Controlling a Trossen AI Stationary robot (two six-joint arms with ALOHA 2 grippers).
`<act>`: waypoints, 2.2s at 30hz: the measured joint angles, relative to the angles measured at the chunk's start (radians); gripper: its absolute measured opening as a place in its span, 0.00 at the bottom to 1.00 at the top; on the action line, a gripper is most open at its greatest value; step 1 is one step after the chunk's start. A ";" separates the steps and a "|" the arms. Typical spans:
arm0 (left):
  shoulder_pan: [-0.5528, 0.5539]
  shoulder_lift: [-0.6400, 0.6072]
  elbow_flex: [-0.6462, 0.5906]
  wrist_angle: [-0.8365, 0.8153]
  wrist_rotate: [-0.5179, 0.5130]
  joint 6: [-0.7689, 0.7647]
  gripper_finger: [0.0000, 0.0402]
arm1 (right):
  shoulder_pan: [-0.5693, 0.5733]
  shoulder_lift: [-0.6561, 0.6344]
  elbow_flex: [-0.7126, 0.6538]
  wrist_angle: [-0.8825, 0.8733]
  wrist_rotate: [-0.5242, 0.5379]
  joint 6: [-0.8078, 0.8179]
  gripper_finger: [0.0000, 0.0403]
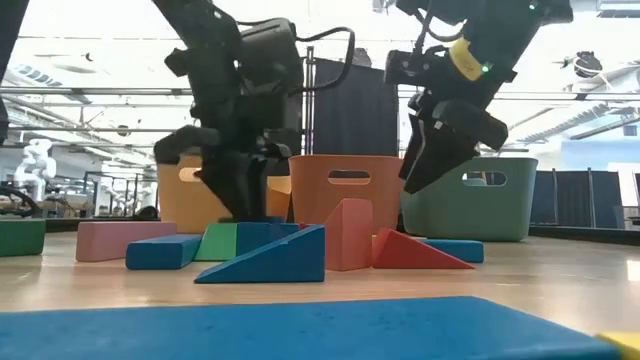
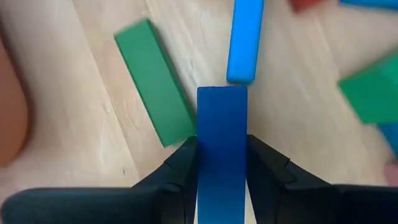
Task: Sort blocks by size
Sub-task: Put the blue rectangle block into the orange bin
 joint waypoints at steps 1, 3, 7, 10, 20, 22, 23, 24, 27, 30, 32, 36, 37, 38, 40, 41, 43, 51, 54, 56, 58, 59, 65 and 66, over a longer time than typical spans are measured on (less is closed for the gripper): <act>0.000 0.000 0.012 -0.007 0.001 -0.005 0.25 | 0.001 0.000 0.000 -0.006 0.002 0.008 0.61; -0.002 0.000 0.038 -0.019 0.002 -0.007 0.26 | 0.000 0.000 0.000 -0.025 0.002 0.020 0.61; 0.001 -0.002 0.099 -0.049 0.000 -0.007 0.25 | 0.000 0.000 0.000 -0.030 0.003 0.025 0.61; 0.008 -0.002 0.142 -0.080 0.000 -0.007 0.25 | 0.009 0.000 0.000 -0.046 0.013 0.039 0.61; 0.092 -0.002 0.305 -0.178 -0.076 -0.006 0.25 | 0.057 0.000 0.000 -0.090 0.048 0.106 0.61; 0.120 -0.002 0.333 -0.173 -0.083 -0.003 0.25 | 0.063 0.000 0.000 -0.090 0.048 0.117 0.61; 0.135 -0.002 0.346 -0.170 -0.084 -0.003 0.25 | 0.065 0.000 0.000 -0.090 0.048 0.127 0.61; 0.151 -0.002 0.358 -0.168 -0.084 -0.003 0.25 | 0.066 0.000 0.000 -0.090 0.048 0.134 0.61; 0.200 -0.002 0.382 -0.146 -0.085 -0.004 0.25 | 0.077 0.000 0.000 -0.090 0.048 0.157 0.61; 0.249 -0.002 0.397 -0.110 -0.085 -0.006 0.25 | 0.089 0.000 0.000 -0.089 0.049 0.184 0.61; 0.278 -0.002 0.402 -0.074 -0.085 -0.007 0.25 | 0.101 0.001 0.000 -0.089 0.049 0.202 0.61; 0.331 -0.002 0.402 0.022 -0.084 -0.007 0.25 | 0.120 0.001 0.000 -0.089 0.049 0.240 0.61; 0.345 -0.002 0.402 0.048 -0.084 -0.008 0.25 | 0.125 0.001 0.000 -0.089 0.049 0.249 0.61; 0.356 -0.002 0.402 0.074 -0.084 -0.017 0.25 | 0.129 0.001 0.000 -0.089 0.049 0.257 0.61; 0.378 0.007 0.403 0.129 -0.083 -0.055 0.25 | 0.135 0.001 0.000 -0.088 0.050 0.267 0.61; 0.389 0.011 0.403 0.150 -0.078 -0.073 0.25 | 0.137 0.001 0.000 -0.087 0.050 0.272 0.61; 0.409 0.023 0.403 0.156 -0.051 -0.093 0.25 | 0.137 0.001 0.000 -0.086 0.051 0.283 0.61; 0.448 0.120 0.403 0.171 -0.028 -0.138 0.25 | 0.136 0.001 0.000 -0.065 0.055 0.285 0.61; 0.453 0.158 0.403 0.157 -0.028 -0.138 0.25 | 0.136 0.001 0.000 -0.064 0.055 0.281 0.61; 0.455 0.178 0.403 0.148 -0.023 -0.136 0.25 | 0.136 0.001 0.000 -0.063 0.055 0.275 0.61; 0.457 0.191 0.403 0.137 -0.003 -0.132 0.25 | 0.134 0.001 0.000 -0.057 0.055 0.263 0.61; 0.458 0.196 0.403 0.131 0.005 -0.132 0.25 | 0.134 0.001 0.000 -0.055 0.055 0.261 0.61; 0.457 0.202 0.403 0.139 0.029 -0.108 0.29 | 0.130 0.001 0.000 -0.056 0.079 0.254 0.61; 0.456 0.201 0.403 0.139 0.029 -0.106 0.31 | 0.128 0.001 0.000 -0.056 0.082 0.253 0.61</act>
